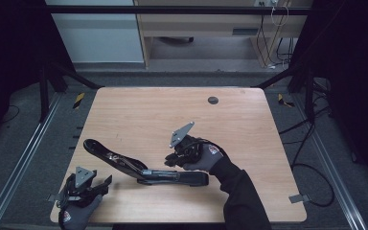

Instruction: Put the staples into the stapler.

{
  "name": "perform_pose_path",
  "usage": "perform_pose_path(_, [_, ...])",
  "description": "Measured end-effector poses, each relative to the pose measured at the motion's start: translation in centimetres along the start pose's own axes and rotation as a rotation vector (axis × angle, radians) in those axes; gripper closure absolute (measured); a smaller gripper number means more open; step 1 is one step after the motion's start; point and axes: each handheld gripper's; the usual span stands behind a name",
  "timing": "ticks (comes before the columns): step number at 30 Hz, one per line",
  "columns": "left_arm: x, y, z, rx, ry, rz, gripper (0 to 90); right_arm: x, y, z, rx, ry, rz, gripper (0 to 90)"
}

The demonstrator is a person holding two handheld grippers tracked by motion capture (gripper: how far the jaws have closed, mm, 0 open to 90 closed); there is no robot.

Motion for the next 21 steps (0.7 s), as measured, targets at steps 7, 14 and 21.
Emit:
perform_pose_path(7, [0.0, 0.0, 0.0, 0.001, -0.002, 0.003, 36.6, 0.5, 0.9, -0.3, -0.025, -0.009, -0.022, 78.3])
perform_pose_path(14, [0.0, 0.0, 0.0, 0.001, 0.002, 0.000, 36.5, 1.5, 1.6, -0.3, -0.030, -0.001, -0.039, 78.3])
perform_pose_path(21, [0.0, 0.0, 0.0, 0.000, 0.004, 0.000, 36.6, 1.5, 1.7, -0.3, -0.034, -0.013, -0.049, 78.3])
Point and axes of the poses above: each handheld gripper's, and its own axes: y roughly forward along the jaws, x roughly out of its underside, z roughly to its right, and after that the axes turned 5 degrees about z, right-handed
